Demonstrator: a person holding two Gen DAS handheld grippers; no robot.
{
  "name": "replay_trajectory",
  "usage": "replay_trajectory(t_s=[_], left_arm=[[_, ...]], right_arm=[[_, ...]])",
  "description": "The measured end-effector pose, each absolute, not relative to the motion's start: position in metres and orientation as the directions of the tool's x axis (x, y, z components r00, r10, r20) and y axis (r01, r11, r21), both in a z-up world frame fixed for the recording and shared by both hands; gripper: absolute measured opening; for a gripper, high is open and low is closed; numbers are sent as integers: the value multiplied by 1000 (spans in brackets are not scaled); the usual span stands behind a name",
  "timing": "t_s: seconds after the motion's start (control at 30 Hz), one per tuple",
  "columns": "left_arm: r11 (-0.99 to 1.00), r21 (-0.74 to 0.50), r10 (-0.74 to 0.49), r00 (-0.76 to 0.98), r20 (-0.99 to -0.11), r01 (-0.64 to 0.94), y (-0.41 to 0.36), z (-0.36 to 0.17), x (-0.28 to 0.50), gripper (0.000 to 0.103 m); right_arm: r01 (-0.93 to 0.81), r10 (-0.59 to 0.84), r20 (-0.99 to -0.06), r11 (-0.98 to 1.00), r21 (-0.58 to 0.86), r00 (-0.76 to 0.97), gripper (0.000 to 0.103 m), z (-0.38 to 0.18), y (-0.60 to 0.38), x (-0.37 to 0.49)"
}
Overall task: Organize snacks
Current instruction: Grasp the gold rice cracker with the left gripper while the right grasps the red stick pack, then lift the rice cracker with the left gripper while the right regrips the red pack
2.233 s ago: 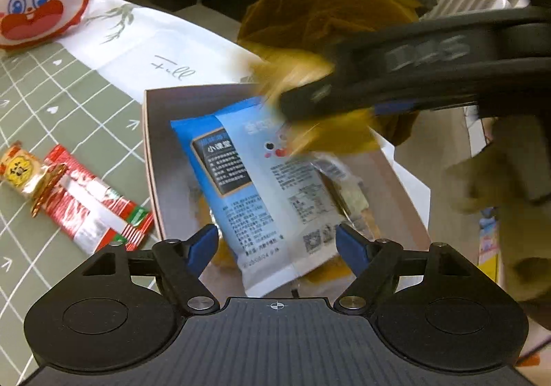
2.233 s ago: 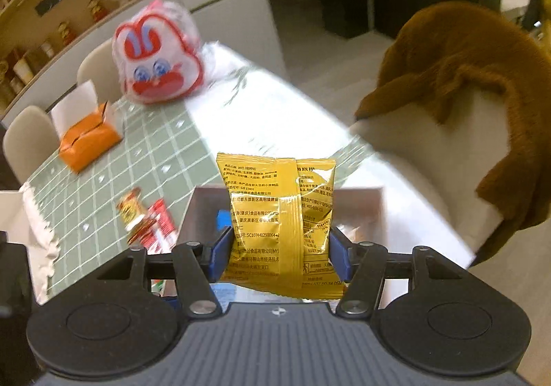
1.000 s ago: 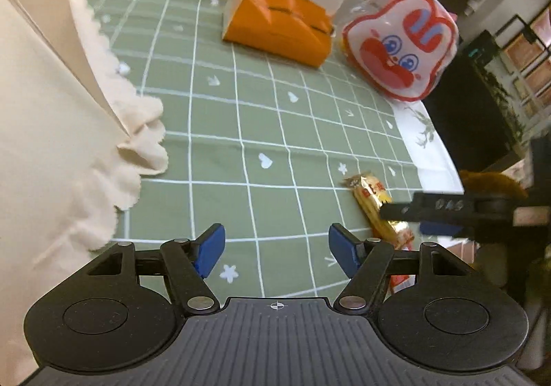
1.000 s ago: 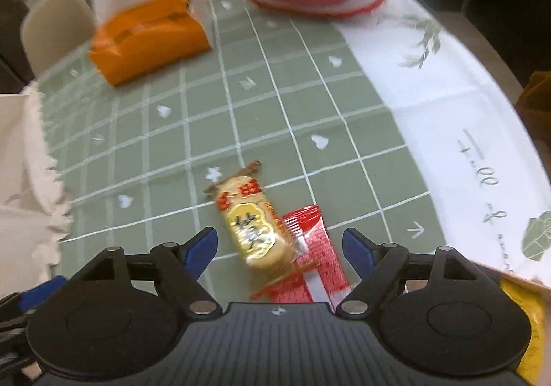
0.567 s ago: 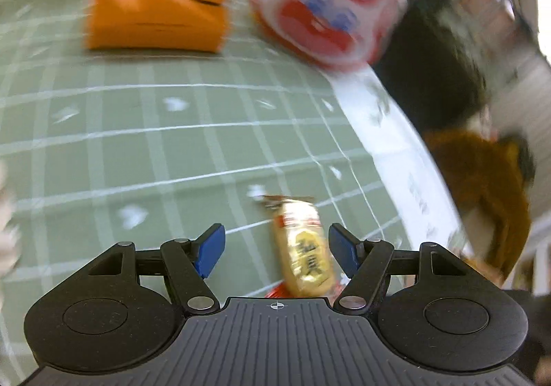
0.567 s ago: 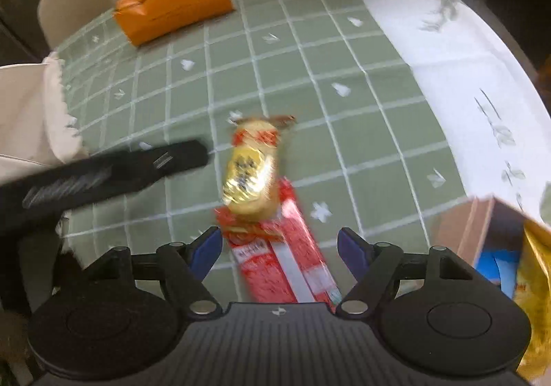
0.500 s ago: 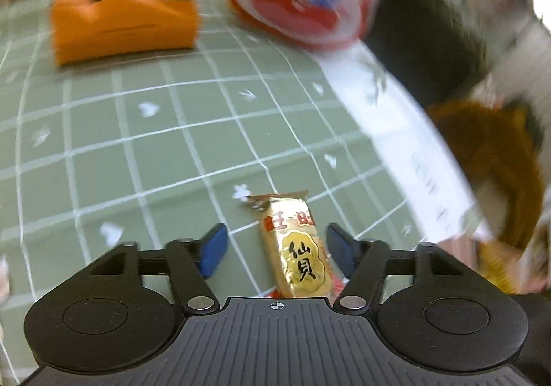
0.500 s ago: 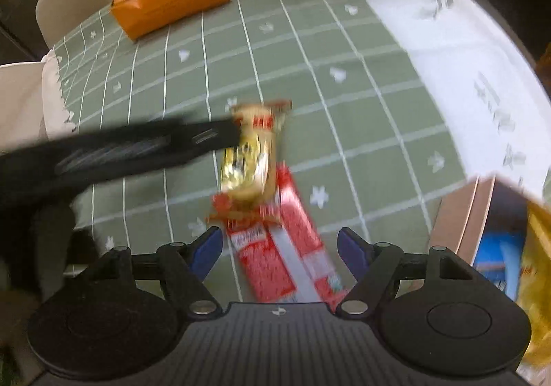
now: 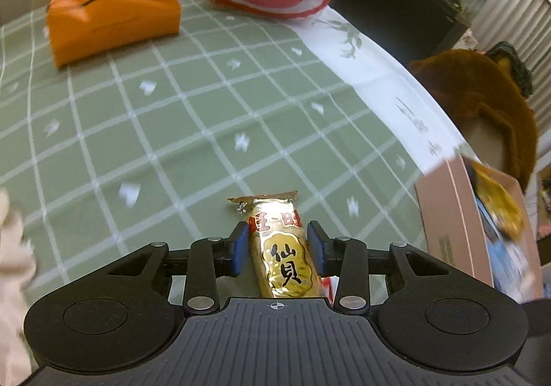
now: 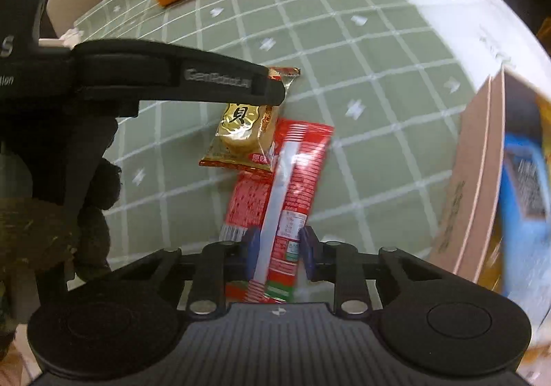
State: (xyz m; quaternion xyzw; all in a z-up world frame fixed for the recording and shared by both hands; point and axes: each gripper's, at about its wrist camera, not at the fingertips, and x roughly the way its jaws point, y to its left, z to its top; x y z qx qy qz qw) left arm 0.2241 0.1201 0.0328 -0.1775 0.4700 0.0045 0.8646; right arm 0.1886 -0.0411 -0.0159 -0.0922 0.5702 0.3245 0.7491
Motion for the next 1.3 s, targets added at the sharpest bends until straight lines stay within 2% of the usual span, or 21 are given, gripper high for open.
replay_trajectory(t_s=[0.13,0.3,0.4,0.53,0.57,0.6,0.7,0.8,0.87,0.9,0.93,1.07,1.3], left_arm=[[926,-336,-192,554,-810,-170,122,34,184,41],[928,-296,-136,535,-834,-225,119,32,135,40],[930,-289,-131,528,-839,-229,114,32,115,40],[949,-231,-90,516,-852,-216,107,32,96,41],[951,-224,-85,516,-852,-214,106,32,93,41],[952,-218,-79,515,-854,-215,105,33,89,41],[953,-210,-72,511,-856,-217,102,34,84,41],[947,-228,-83,514,-854,-226,102,33,78,41],[943,-240,-91,516,-852,-232,103,32,73,41],[941,-246,-94,517,-851,-234,103,31,71,42],[939,-250,-97,519,-849,-235,103,31,70,42],[939,-257,-107,515,-850,-229,97,27,67,43],[987,-139,-83,510,-856,-74,65,28,62,45]], right_arm=[[-595,381,-913,772,226,148,20,-15,-48,163],[-579,406,-884,787,211,231,23,-1,-62,151],[-534,406,-874,817,216,268,44,-1,-64,158],[-469,385,-874,856,218,297,51,-14,-49,175],[-459,381,-875,861,218,300,56,-17,-44,178],[-458,382,-867,864,211,320,68,-17,-38,181],[-474,337,-886,866,159,318,76,-22,-19,181],[-517,287,-896,853,78,340,76,-25,-10,171],[-546,276,-894,837,43,352,63,-25,-7,163],[-561,279,-894,827,37,352,51,-21,-8,157],[-561,279,-895,827,40,347,48,-19,-10,154],[-546,313,-894,832,96,320,46,-11,-27,136],[-482,372,-884,852,204,284,44,-1,-76,93]])
